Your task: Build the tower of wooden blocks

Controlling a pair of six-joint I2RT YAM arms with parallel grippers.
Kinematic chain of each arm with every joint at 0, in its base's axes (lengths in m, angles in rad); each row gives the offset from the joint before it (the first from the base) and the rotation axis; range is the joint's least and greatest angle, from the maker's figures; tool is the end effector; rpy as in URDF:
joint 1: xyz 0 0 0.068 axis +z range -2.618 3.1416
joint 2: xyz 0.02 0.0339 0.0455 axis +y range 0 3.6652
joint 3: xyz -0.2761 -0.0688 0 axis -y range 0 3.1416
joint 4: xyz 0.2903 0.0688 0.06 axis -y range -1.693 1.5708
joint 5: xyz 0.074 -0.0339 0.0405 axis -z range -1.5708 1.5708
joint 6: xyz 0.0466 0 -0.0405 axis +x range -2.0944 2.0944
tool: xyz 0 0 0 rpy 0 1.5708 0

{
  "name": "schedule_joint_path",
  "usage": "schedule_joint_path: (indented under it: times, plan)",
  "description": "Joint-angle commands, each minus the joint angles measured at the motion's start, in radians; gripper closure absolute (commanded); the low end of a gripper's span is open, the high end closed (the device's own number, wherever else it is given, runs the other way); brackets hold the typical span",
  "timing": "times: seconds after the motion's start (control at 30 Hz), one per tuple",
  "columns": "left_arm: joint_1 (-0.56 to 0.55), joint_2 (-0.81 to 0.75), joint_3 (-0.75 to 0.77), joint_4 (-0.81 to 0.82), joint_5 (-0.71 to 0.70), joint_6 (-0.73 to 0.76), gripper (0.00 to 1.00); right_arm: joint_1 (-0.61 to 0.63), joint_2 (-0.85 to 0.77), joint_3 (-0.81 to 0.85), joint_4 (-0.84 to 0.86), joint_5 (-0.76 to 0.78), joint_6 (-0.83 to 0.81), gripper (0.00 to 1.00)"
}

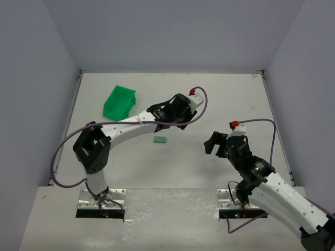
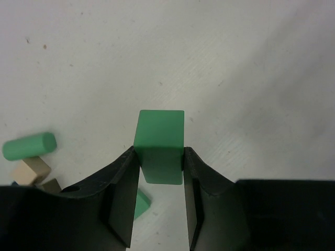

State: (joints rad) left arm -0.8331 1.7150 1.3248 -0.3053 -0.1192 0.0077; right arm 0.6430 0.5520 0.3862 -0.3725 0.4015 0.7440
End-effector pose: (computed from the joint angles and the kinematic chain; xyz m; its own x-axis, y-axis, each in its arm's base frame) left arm 0.3023 -0.3243 0.2547 -0.4258 0.4798 -0.7671 0.6767 0.7317 0.0821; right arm 0.1562 0.0942 0.2096 -0.4938 0.4090 -0.7674 0.0694 0.8982 0.4340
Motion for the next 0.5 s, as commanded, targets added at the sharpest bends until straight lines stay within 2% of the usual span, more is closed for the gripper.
schedule_joint_path:
  times: [0.0,0.17,0.3,0.47]
  plan:
    - [0.012,0.160,0.273,-0.138,-0.031,0.241,1.00,-0.001,0.028,0.006,-0.035,-0.036,-0.032,0.01]
    - [0.008,0.338,0.417,-0.308,-0.096,0.387,1.00,-0.002,-0.009,-0.002,-0.053,-0.030,-0.043,0.01]
    - [0.009,0.384,0.381,-0.323,-0.104,0.466,1.00,0.000,-0.059,-0.012,-0.062,-0.019,-0.046,0.01]
    - [0.009,0.421,0.392,-0.340,-0.023,0.521,1.00,-0.001,-0.089,-0.019,-0.062,-0.016,-0.046,0.01]
